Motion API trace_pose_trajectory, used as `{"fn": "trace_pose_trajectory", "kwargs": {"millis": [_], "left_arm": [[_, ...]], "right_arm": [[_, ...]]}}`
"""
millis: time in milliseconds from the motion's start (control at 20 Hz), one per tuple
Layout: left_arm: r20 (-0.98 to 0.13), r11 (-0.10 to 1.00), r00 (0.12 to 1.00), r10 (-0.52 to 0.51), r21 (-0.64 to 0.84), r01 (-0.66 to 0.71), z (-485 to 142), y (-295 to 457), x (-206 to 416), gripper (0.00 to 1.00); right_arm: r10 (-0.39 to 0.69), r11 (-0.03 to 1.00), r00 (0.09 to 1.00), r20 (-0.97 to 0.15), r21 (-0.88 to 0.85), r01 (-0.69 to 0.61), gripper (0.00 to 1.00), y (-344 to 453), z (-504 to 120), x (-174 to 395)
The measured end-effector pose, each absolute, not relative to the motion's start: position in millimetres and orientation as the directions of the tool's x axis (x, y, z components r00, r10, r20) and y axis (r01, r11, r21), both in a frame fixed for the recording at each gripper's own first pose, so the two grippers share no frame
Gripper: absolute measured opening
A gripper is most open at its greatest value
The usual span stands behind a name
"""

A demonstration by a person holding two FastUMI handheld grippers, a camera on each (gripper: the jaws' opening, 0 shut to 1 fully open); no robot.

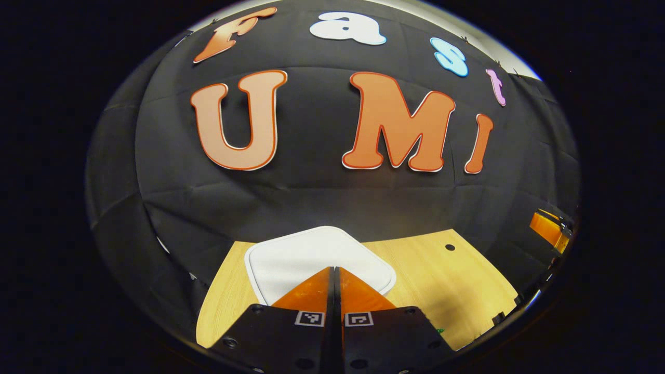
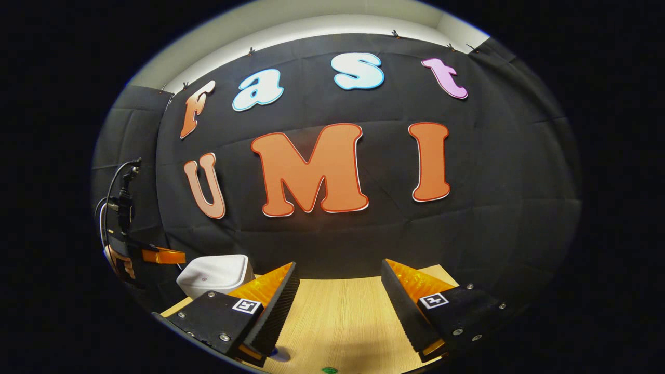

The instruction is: Press the lid of the desktop garbage bin to open it, pick up the crumpled paper on the desktop and throw it into the bin, then pick up the pop can on the desktop and drop it into the bin, and finally close the garbage bin lid.

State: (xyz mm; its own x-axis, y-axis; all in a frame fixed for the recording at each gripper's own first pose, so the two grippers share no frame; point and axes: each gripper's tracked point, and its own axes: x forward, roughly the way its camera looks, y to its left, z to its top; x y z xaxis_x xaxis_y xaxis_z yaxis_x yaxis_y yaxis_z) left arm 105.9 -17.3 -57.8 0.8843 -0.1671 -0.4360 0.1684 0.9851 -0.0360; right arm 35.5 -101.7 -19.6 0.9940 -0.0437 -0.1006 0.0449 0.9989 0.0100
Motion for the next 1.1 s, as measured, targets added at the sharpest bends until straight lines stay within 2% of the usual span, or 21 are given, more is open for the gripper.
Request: {"fn": "trace_pose_trajectory", "kwargs": {"millis": [300,500,750,950,1100], "left_arm": [[-0.55,0.975,0.807,-0.218,-0.091,0.202,-91,-25,113,0.0],[-0.652,0.976,0.729,-0.21,-0.099,0.193,-119,-20,101,0.0],[-0.657,0.973,0.721,-0.22,-0.093,0.212,-128,-22,97,0.0],[-0.664,0.97,0.721,-0.2,-0.031,0.24,-134,-18,97,0.01],[-0.659,0.971,0.72,-0.218,-0.072,0.229,-134,-17,95,0.01]], "right_arm": [[-0.035,0.999,0.993,-0.115,0.013,0.036,0.95,-104,-26,38],[-0.038,0.999,0.99,-0.133,0.024,0.041,0.95,-107,-30,37],[-0.068,0.997,0.988,-0.141,0.023,0.072,0.95,-117,-35,35],[-0.077,0.996,0.986,-0.148,0.029,0.082,0.95,-119,-38,34],[-0.077,0.996,0.986,-0.149,0.03,0.082,0.95,-117,-40,33]]}}
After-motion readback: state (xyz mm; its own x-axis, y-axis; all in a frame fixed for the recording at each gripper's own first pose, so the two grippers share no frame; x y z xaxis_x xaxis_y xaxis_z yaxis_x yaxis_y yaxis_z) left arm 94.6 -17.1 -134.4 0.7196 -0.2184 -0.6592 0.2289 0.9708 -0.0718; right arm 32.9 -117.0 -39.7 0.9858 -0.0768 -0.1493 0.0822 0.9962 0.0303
